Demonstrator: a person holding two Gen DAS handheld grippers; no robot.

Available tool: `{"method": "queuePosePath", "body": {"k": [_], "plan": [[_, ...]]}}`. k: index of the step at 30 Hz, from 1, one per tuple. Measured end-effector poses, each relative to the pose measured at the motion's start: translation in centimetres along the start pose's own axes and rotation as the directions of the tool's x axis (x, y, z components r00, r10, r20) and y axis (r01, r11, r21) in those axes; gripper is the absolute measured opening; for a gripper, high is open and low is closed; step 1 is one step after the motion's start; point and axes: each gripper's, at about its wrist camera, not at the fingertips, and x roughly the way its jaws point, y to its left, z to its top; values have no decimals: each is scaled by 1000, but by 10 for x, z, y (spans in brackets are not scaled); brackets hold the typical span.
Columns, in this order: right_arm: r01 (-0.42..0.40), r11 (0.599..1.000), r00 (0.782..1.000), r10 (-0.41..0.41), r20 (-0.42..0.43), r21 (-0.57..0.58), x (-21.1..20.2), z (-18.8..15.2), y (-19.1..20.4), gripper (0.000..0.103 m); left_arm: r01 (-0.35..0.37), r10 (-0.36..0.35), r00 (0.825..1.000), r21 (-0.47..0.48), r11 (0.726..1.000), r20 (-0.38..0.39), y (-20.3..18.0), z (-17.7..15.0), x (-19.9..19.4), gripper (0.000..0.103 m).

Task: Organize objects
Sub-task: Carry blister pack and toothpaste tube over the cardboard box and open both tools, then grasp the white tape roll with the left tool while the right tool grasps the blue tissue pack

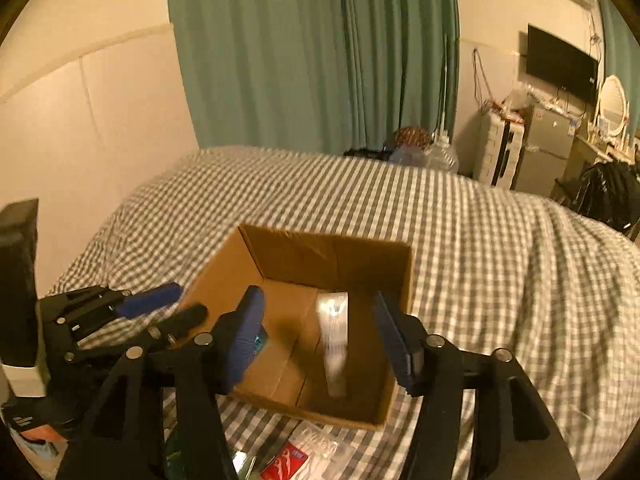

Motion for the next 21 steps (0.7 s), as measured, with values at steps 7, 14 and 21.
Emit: {"method": "queuePosePath", "body": {"k": [7,14,21], "plan": [[81,996,993,-79,89,-22,-78,5,15,77,-38,40,994,-23,999,97,-4,-5,-73,94],[142,989,982,-135,134,-44,-142,-15,34,90,-67,72,980,-35,997,183,-3,-29,-144,103],[160,986,985,-157,66,-52,-141,-65,44,91,-142,146,978,-41,989,147,0,-73,-163,103]]}}
